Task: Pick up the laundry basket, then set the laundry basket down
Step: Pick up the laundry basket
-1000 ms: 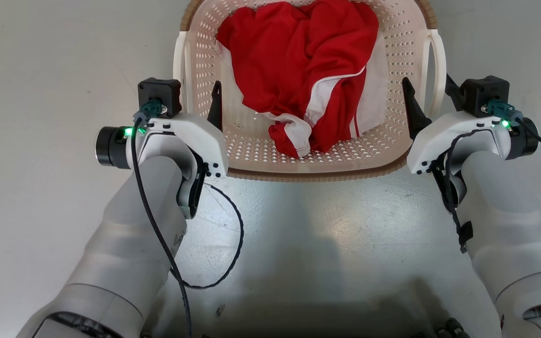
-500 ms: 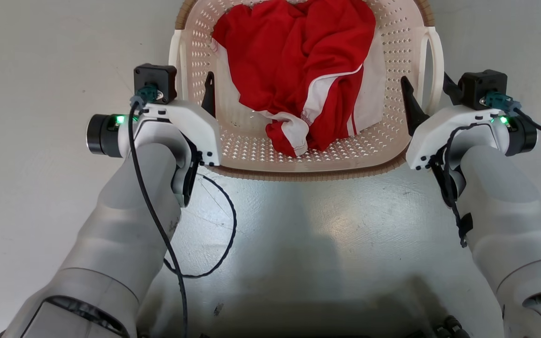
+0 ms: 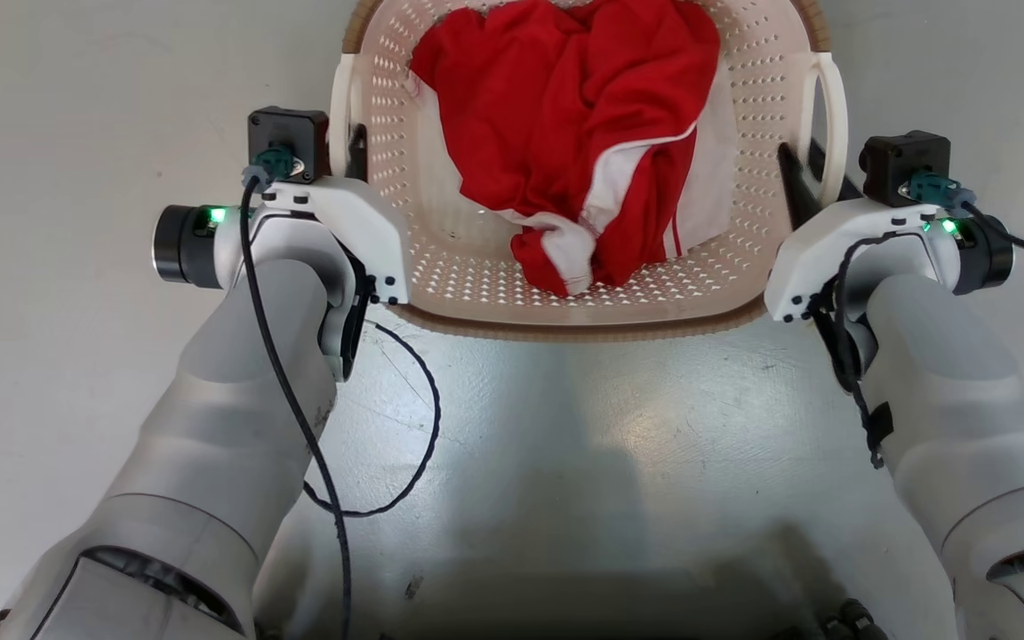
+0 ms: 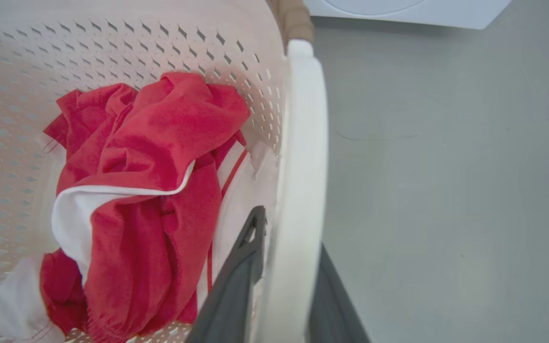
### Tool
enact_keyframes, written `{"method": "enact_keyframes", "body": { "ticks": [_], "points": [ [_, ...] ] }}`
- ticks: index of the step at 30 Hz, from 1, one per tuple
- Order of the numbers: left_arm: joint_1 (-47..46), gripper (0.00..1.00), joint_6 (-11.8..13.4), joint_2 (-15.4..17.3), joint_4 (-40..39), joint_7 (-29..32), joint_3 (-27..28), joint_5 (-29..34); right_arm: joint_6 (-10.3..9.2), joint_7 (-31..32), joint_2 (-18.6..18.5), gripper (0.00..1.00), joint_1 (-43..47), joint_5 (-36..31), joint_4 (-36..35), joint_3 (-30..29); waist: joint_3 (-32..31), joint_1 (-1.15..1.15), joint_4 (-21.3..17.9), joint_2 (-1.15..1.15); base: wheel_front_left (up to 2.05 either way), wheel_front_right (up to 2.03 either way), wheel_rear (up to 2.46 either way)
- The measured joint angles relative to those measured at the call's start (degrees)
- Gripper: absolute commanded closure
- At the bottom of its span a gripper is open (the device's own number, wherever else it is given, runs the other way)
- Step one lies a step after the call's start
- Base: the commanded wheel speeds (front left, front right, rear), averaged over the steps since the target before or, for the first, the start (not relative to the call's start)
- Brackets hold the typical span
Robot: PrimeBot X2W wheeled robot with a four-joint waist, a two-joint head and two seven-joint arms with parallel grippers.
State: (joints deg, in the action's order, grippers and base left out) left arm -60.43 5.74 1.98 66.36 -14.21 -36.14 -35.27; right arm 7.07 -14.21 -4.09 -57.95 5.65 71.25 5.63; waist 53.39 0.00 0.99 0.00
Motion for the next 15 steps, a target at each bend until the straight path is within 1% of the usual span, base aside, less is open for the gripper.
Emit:
{"method": "enact_keyframes", "body": {
  "ticks": [5, 11, 15],
  "points": [
    [0.04, 1.00, 0.07, -0.30, 1.01, -0.10, -0.82, -0.15, 0.00, 0.70, -0.18, 1.00, 0.13, 1.16, 1.16, 0.52, -1.35, 0.00, -0.04, 0.00, 0.00, 0.00, 0.00],
    [1.44, 1.00, -0.22, -0.30, 2.49, 0.11, -2.13, -1.19, 0.00, 2.65, -0.03, 1.00, 0.49, 3.60, 1.72, 3.07, -4.27, 0.00, -0.20, 0.00, 0.00, 0.00, 0.00],
    [3.05, 1.00, -0.27, -0.30, 3.20, 1.80, -3.63, -2.29, 0.00, 4.94, -0.01, 1.00, 2.55, 5.54, 1.82, 5.68, -7.21, 0.00, -0.35, 0.00, 0.00, 0.00, 0.00]
  ]
}}
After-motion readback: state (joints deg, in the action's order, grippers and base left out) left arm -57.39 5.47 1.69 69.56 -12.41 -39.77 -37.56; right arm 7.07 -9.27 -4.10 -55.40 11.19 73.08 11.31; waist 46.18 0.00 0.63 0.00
